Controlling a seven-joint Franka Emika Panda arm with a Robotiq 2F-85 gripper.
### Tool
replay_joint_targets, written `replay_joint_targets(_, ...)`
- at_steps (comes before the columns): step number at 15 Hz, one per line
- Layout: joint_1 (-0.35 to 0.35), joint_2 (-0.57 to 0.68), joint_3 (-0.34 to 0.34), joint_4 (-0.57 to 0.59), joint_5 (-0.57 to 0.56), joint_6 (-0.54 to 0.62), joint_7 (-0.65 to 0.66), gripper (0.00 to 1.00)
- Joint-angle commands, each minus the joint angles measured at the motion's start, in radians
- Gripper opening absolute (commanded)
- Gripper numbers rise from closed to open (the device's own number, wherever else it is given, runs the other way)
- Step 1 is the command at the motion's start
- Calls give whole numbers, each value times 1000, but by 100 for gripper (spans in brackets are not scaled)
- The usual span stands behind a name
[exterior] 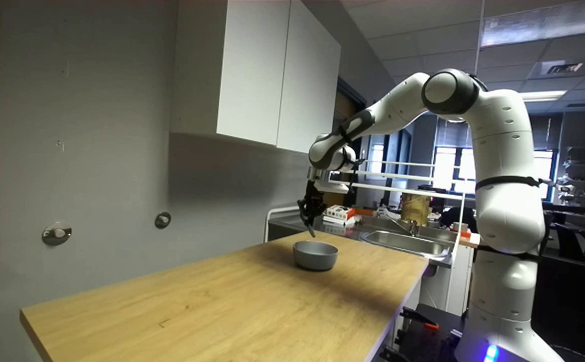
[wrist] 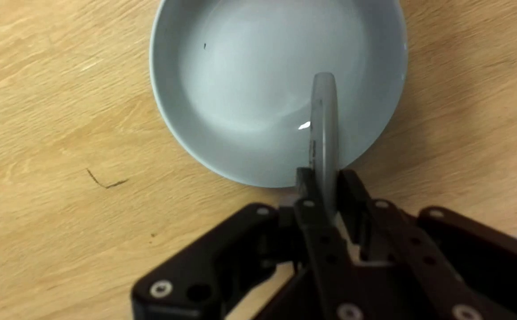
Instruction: Put the pen in the grey bowl
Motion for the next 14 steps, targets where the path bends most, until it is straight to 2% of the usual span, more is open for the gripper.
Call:
replay_joint_targets(1, -9, 36, -2, 41, 38, -13, -25, 8)
replay_joint_targets(2, -9, 36, -2, 42, 40, -15, -22, 8)
replay_joint_targets(3, -8, 36, -2, 43, 42, -21, -19, 43)
replay_joint_targets(4, -7, 29, -2, 40, 40, -25, -16, 43)
replay_joint_targets(5, -5, 22, -3, 37, 37, -25, -12, 49)
replay_joint_targets(9, 4, -23, 1, 12, 35, -27, -1, 78)
replay_joint_targets(12, 24, -91, 11, -19, 29, -74, 18, 99)
replay_joint_targets(14, 44, -144, 18, -41, 10, -109, 49, 100)
